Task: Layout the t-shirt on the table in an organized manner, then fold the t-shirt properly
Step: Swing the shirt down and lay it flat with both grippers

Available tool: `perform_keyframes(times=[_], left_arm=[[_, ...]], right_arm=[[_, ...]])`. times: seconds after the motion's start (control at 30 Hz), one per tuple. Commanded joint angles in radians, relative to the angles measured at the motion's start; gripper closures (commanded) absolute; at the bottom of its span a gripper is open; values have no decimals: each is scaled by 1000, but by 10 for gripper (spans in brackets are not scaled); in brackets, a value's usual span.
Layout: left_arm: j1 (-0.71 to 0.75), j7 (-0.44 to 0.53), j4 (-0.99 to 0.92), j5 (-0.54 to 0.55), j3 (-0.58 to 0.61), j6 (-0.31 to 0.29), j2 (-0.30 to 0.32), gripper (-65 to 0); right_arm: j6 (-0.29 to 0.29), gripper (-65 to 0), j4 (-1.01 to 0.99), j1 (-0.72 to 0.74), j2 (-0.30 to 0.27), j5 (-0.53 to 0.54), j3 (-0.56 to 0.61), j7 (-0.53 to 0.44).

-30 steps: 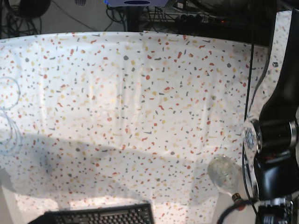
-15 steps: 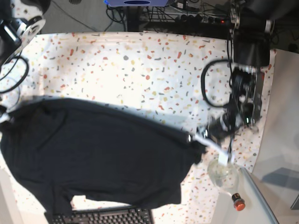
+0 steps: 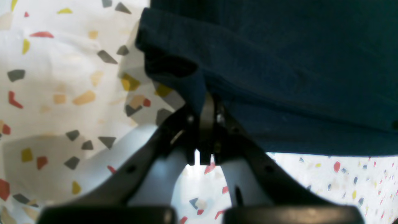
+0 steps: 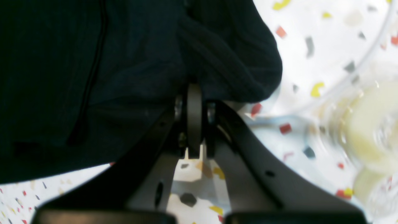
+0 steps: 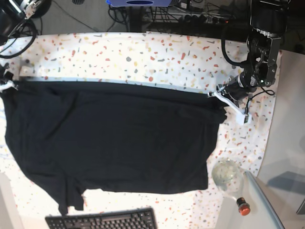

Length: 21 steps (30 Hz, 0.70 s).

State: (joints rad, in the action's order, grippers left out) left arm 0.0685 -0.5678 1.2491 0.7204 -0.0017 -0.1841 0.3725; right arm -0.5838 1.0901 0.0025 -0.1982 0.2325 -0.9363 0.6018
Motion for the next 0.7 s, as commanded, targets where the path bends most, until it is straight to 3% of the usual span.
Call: perform_keyframes(times=[0.0, 0.2, 0.33, 0.5, 0.67], left_arm=[[4, 18, 16, 5, -8, 5, 21, 0], [63, 15, 19, 5, -7, 5, 33, 0], [87, 18, 14, 5, -8, 5, 33, 0], [101, 16, 17, 5, -8, 7, 38, 0], [127, 18, 14, 5, -8, 91, 43, 0]], right_arm=[[3, 0, 15, -11, -22, -2, -23, -16], [-2, 0, 17, -71, -19, -2, -34, -18], [-77, 0, 17, -81, -17, -2, -43, -19], [-81, 0, 17, -86, -22, -5, -43, -19], [-86, 0, 19, -100, -20, -5, -39, -19]])
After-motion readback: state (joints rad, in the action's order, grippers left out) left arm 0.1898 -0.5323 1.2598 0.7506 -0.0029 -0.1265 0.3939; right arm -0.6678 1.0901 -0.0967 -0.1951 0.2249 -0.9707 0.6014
